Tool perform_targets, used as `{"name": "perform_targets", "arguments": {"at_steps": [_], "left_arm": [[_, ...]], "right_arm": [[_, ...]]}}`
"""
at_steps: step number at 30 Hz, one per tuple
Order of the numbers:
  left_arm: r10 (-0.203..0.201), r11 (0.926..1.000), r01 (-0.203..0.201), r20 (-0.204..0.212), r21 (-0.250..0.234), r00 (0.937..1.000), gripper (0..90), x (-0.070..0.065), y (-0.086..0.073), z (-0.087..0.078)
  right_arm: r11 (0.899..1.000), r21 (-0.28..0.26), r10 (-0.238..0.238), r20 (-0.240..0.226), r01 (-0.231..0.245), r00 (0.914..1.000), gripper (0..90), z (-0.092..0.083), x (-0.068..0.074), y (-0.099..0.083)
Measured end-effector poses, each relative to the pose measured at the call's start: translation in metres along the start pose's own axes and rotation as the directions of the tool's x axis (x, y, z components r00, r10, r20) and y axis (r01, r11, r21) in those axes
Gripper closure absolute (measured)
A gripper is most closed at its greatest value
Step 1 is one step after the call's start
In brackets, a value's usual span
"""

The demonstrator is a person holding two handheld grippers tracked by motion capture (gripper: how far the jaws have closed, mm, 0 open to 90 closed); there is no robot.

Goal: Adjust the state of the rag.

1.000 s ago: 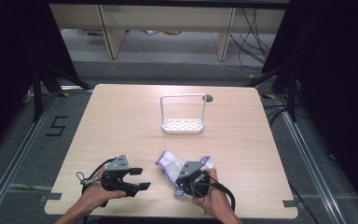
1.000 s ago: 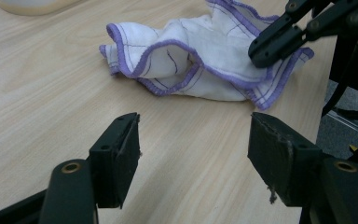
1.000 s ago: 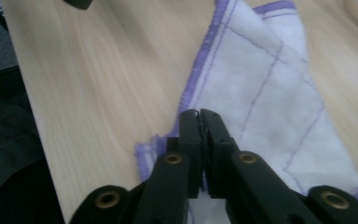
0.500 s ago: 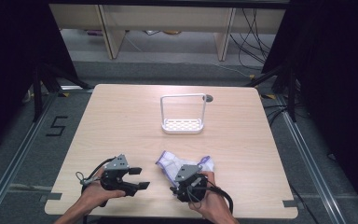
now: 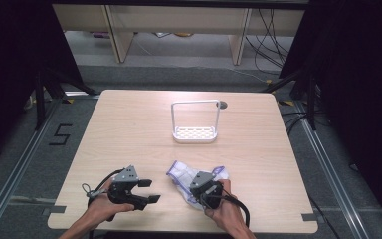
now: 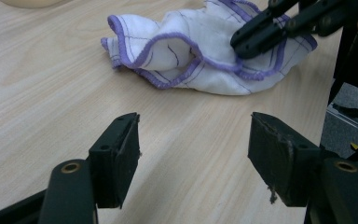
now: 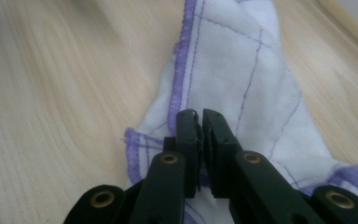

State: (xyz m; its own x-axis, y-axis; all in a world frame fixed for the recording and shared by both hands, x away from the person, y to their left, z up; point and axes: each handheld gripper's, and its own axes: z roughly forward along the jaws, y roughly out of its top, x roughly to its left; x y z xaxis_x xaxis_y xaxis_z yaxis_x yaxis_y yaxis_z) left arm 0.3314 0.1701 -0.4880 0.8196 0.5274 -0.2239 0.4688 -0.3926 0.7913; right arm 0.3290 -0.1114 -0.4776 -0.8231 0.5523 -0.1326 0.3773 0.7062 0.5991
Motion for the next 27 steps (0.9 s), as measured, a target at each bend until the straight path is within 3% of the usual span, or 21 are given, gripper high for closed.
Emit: {"name": "perform_targets", "arguments": {"at_steps": [1, 3, 4, 6, 7, 9, 12, 13, 14, 15, 17, 20, 22, 23, 24, 26, 27], "left_arm": [[-0.001, 1.0000, 0.001, 0.009, 0.003, 1.0000, 33.3, 0.000, 0.000, 0.000], [0.000, 1.0000, 0.000, 0.005, -0.001, 1.0000, 33.3, 0.000, 0.000, 0.001], [0.003, 1.0000, -0.003, 0.006, -0.001, 1.0000, 33.3, 0.000, 0.000, 0.001], [0.000, 1.0000, 0.000, 0.006, -0.002, 1.0000, 33.3, 0.000, 0.000, 0.001], [-0.002, 1.0000, 0.002, 0.005, -0.003, 1.0000, 33.3, 0.000, 0.000, 0.002], [-0.002, 1.0000, 0.002, 0.007, -0.005, 1.0000, 33.3, -0.001, 0.001, 0.002], [-0.002, 1.0000, 0.002, 0.006, -0.009, 1.0000, 33.3, -0.002, 0.002, 0.003], [0.001, 1.0000, -0.001, 0.016, -0.005, 0.9999, 33.3, -0.004, 0.004, 0.004], [0.001, 1.0000, -0.001, 0.016, -0.005, 0.9999, 33.3, -0.004, 0.004, 0.004], [0.011, 0.9999, -0.011, 0.017, -0.010, 0.9998, 33.2, -0.005, 0.005, 0.006], [0.019, 0.9997, -0.019, 0.019, -0.014, 0.9996, 33.2, -0.007, 0.008, 0.008], [0.035, 0.9992, -0.035, 0.017, -0.020, 0.9992, 32.7, -0.010, 0.015, 0.011], [0.046, 0.9987, -0.045, 0.007, -0.021, 0.9989, 32.1, -0.010, 0.017, 0.012], [0.058, 0.9982, -0.058, 0.006, -0.018, 0.9983, 31.6, -0.009, 0.020, 0.014], [0.059, 0.9977, -0.059, -0.012, -0.033, 0.9982, 31.5, -0.007, 0.025, 0.019], [0.061, 0.9977, -0.061, -0.023, -0.030, 0.9979, 31.5, -0.004, 0.028, 0.020], [0.049, 0.9980, -0.050, -0.036, -0.037, 0.9982, 31.5, -0.001, 0.031, 0.023]], "right_arm": [[0.998, -0.033, 0.053, -0.022, -0.054, 0.9983, 87.4, -0.006, -0.007, 0.001], [0.996, -0.051, 0.067, -0.028, -0.069, 0.9973, 87.5, -0.008, -0.010, 0.001], [0.991, -0.090, 0.099, -0.019, -0.100, 0.9949, 87.5, -0.015, -0.019, 0.001], [0.989, -0.093, 0.114, -0.036, -0.117, 0.9929, 87.5, -0.019, -0.022, 0.001], [0.981, -0.125, 0.144, -0.050, -0.150, 0.9882, 87.7, -0.027, -0.031, 0.002], [0.975, -0.156, 0.154, -0.045, -0.159, 0.9871, 87.7, -0.029, -0.036, 0.002], [0.969, -0.162, 0.179, -0.050, -0.184, 0.9827, 87.7, -0.035, -0.042, 0.003], [0.963, -0.178, 0.195, -0.046, -0.200, 0.9797, 87.8, -0.039, -0.051, 0.004], [0.963, -0.178, 0.195, -0.046, -0.200, 0.9797, 87.8, -0.039, -0.051, 0.004], [0.957, -0.204, 0.207, -0.013, -0.205, 0.9782, 87.8, -0.045, -0.064, 0.005], [0.952, -0.214, 0.220, -0.007, -0.217, 0.9754, 87.8, -0.046, -0.069, 0.005], [0.924, -0.238, 0.307, 0.002, -0.298, 0.9515, 87.8, -0.056, -0.090, 0.001], [0.921, -0.253, 0.310, 0.018, -0.296, 0.9506, 87.8, -0.058, -0.096, -0.001], [0.915, -0.264, 0.326, 0.038, -0.305, 0.9445, 87.8, -0.064, -0.108, -0.007], [0.905, -0.263, 0.357, 0.042, -0.334, 0.9332, 87.8, -0.066, -0.110, -0.010], [0.905, -0.265, 0.356, 0.049, -0.332, 0.9330, 87.8, -0.068, -0.116, -0.014], [0.897, -0.262, 0.385, 0.062, -0.357, 0.9209, 87.9, -0.069, -0.119, -0.019]]}}
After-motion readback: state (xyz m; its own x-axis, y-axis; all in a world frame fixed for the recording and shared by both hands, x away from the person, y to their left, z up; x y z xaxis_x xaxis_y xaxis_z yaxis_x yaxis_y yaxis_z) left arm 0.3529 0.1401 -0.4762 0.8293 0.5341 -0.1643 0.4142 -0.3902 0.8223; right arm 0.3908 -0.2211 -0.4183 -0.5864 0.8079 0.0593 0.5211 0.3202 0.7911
